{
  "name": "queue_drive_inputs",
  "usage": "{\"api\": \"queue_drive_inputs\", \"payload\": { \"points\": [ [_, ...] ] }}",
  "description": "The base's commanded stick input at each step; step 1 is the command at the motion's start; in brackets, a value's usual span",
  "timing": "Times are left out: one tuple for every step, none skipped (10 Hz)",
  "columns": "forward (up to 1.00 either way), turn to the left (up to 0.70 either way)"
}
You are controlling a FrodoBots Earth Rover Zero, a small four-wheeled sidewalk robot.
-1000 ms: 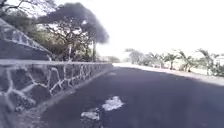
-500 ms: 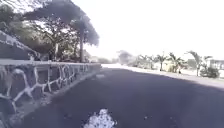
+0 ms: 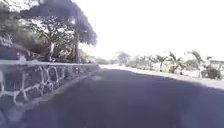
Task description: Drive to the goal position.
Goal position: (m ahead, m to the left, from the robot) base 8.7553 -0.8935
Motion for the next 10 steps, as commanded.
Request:
{"api": "queue_drive_inputs", "payload": {
  "points": [
    [1.0, 0.27],
    [1.0, 0.2],
    [1.0, 0.08],
    [1.0, 0.0],
    [1.0, 0.0],
    [1.0, 0.0],
    [1.0, 0.0],
    [1.0, 0.0],
    [1.0, 0.0],
    [1.0, 0.0]
  ]
}}
